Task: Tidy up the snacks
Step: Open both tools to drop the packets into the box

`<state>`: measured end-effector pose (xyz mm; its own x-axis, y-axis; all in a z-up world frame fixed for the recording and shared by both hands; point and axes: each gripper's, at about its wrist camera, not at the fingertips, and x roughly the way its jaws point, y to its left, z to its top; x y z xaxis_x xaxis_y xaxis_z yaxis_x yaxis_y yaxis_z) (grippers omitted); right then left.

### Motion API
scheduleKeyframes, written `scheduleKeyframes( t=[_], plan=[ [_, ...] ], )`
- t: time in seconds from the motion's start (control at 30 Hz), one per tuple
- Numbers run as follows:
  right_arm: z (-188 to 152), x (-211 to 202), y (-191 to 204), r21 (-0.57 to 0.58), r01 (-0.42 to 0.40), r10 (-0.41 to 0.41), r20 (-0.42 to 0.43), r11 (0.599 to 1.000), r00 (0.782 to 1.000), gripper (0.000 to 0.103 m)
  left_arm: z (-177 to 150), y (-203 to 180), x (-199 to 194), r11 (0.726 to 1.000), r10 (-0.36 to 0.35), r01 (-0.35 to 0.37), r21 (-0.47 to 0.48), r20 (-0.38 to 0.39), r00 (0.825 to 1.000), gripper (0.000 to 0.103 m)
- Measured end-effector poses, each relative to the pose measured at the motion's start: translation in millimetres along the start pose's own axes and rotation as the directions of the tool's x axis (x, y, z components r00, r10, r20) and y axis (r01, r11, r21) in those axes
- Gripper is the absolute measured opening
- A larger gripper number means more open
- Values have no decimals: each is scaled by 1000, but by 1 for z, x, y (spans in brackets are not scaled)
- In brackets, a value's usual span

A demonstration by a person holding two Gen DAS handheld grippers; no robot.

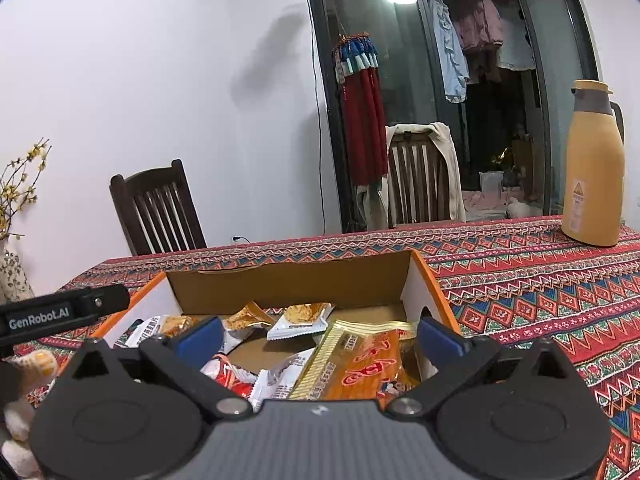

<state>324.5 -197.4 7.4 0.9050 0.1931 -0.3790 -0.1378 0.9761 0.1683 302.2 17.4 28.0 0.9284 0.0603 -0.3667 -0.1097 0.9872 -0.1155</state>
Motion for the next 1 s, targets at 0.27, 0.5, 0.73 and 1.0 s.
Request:
scheduleKeyframes(
  t=[0.27,0.5,0.73,1.0],
  plan=[
    [-2,-2,1,5,-1,1,-1,1000,1000,103,-3,-2,-2,1000,-5,5,13,-4,1000,103],
    [-3,-3,2,9,-1,1,1,1000,1000,103,-4,-2,0,1000,-2,2,12,-10,1000,103],
    [-3,-3,2,12,-3,3,-2,1000,1000,103,-3,-2,0,1000,-3,3,12,-10,1000,103],
    [-4,-4,2,11,-3,3,-3,1000,1000,103,-6,-3,0,1000,-6,6,14,-8,1000,103]
  ],
)
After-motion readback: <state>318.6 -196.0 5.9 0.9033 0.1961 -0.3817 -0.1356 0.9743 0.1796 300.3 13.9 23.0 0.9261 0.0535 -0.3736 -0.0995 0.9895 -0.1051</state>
